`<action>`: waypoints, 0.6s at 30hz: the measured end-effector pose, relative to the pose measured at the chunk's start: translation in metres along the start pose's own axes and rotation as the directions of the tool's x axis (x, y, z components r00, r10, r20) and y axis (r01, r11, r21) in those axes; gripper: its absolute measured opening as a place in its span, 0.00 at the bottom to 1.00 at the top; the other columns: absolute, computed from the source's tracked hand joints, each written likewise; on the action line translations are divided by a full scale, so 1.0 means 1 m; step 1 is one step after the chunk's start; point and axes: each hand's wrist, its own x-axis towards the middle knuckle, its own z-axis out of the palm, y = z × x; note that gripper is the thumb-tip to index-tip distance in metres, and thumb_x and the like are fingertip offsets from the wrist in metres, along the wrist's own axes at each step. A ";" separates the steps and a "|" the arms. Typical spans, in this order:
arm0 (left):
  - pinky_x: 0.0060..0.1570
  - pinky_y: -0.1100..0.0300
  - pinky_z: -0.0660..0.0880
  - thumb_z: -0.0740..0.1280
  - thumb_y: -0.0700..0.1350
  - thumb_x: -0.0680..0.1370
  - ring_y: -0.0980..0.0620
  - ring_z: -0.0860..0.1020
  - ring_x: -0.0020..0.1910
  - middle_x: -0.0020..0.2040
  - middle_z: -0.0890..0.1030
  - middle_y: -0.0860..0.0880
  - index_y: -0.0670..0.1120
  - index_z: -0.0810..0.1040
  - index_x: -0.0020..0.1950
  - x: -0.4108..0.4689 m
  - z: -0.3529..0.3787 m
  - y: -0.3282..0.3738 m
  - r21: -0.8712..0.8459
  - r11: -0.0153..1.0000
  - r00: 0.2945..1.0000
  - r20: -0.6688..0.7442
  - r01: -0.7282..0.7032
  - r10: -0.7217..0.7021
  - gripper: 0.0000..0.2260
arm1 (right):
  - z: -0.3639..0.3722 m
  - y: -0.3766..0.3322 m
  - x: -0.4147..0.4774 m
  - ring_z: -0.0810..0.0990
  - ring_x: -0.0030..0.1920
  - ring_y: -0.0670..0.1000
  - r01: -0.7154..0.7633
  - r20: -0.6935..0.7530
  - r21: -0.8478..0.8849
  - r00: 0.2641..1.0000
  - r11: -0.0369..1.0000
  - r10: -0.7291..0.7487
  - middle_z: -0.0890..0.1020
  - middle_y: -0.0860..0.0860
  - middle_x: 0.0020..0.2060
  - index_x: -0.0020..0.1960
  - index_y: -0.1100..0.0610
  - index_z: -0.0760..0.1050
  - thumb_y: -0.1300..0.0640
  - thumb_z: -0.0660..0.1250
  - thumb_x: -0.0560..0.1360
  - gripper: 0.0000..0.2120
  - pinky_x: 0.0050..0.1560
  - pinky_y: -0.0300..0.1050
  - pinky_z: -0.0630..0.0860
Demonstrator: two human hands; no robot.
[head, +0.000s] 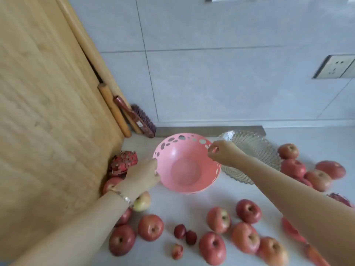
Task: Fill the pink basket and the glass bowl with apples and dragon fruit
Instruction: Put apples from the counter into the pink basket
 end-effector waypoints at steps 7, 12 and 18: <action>0.51 0.51 0.71 0.64 0.52 0.71 0.42 0.70 0.58 0.64 0.67 0.46 0.51 0.68 0.62 -0.028 0.067 -0.046 0.183 0.983 0.990 0.131 0.018 -0.042 0.20 | 0.061 -0.024 -0.011 0.79 0.53 0.56 0.047 0.104 -0.003 0.993 0.999 -0.047 0.82 0.55 0.51 0.52 0.56 0.79 0.56 0.63 0.74 0.10 0.54 0.45 0.74; 0.57 0.51 0.69 0.64 0.47 0.74 0.42 0.64 0.63 0.70 0.62 0.47 0.53 0.64 0.68 -0.018 0.093 -0.062 0.241 0.969 0.991 0.132 -0.054 0.022 0.24 | 0.125 -0.055 -0.021 0.78 0.55 0.54 0.174 0.271 -0.012 0.948 0.985 -0.164 0.81 0.54 0.53 0.59 0.56 0.75 0.53 0.64 0.75 0.14 0.54 0.42 0.71; 0.52 0.50 0.71 0.62 0.43 0.74 0.39 0.65 0.61 0.72 0.56 0.45 0.54 0.59 0.70 -0.007 0.107 -0.073 0.217 0.974 0.976 0.215 -0.065 0.018 0.26 | 0.192 -0.078 -0.025 0.75 0.56 0.58 0.112 0.477 -0.262 0.879 0.959 0.027 0.73 0.55 0.57 0.67 0.57 0.63 0.42 0.70 0.67 0.35 0.51 0.50 0.73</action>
